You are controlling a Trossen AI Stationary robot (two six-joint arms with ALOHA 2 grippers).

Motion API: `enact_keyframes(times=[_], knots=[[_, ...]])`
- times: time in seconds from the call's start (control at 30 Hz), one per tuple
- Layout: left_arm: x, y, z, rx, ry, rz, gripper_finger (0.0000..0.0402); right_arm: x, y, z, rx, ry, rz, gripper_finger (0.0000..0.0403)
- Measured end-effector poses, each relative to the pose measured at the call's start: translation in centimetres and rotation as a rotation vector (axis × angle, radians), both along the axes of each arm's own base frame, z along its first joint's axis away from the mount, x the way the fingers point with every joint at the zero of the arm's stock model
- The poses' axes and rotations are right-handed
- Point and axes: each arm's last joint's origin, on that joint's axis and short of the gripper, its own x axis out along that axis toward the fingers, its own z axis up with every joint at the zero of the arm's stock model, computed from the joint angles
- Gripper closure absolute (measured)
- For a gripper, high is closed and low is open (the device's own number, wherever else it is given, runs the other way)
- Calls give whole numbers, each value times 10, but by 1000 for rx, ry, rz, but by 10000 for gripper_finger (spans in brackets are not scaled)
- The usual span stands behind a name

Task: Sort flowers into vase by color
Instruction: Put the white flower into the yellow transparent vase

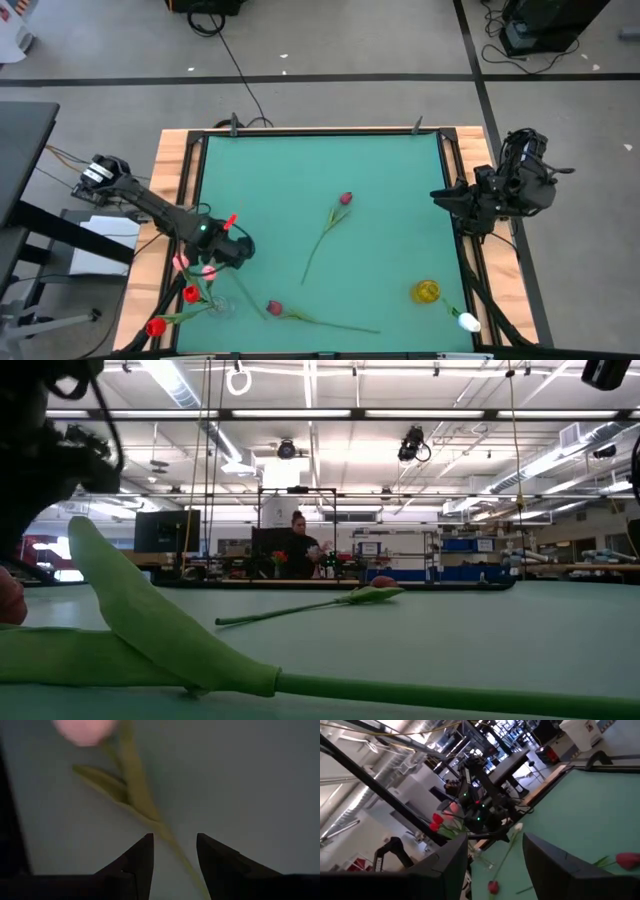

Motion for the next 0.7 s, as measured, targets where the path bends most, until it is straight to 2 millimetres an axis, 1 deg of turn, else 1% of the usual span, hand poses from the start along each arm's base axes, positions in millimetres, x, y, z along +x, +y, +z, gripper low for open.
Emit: enact_keyframes(times=[0.13, 0.37, 0.53, 0.63, 0.7], knots=[[-10, 2, -12, -19, 73, 8, 248, 0, 0, -3, 5, 16, 6, 206], [-8, 1, -27, -58, 2, -2, 248, 0, 1, -4, 15, 25, 25, 206], [-15, 6, -39, -50, 23, -11, 249, 0, 1, -4, 14, 26, 25, 206], [-17, 6, -42, -56, 27, -24, 261, 0, 1, -4, 14, 25, 25, 206], [-16, 7, -41, -66, 30, -27, 279, 0, 1, -4, 14, 26, 25, 206]])
